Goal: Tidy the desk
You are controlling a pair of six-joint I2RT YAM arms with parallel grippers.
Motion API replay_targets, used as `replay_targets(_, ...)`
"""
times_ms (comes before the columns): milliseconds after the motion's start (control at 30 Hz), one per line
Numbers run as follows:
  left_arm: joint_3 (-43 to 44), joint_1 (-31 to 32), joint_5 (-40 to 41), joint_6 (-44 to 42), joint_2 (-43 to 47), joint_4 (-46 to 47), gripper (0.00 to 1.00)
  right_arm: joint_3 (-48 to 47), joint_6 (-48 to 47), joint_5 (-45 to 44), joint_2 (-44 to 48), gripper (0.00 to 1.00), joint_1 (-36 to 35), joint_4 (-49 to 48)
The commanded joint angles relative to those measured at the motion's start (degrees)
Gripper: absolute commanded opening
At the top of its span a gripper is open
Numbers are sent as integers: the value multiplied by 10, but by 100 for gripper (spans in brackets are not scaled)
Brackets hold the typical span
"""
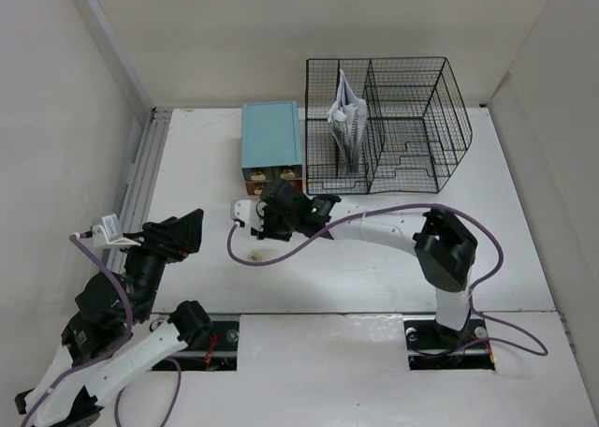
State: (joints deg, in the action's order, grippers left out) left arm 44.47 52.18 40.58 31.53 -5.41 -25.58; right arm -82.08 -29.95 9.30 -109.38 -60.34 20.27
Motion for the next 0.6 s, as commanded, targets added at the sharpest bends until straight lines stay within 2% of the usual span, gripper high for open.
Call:
replay_targets(0, -2, 3, -1, -4, 0, 19, 90, -46, -44, -74, 29, 0, 0, -1)
replay_targets(133, -2, 3, -1, -4, 0, 19, 90, -67, -38, -117, 15, 0, 29, -1)
replay_targets(367, -2, 3, -1, -4, 0, 19, 91, -53, -27, -214, 7, 0, 55, -63)
replay_targets(567, -7, 3, -1, -4, 0, 19, 91, -58, -20, -208, -15, 0, 83, -63)
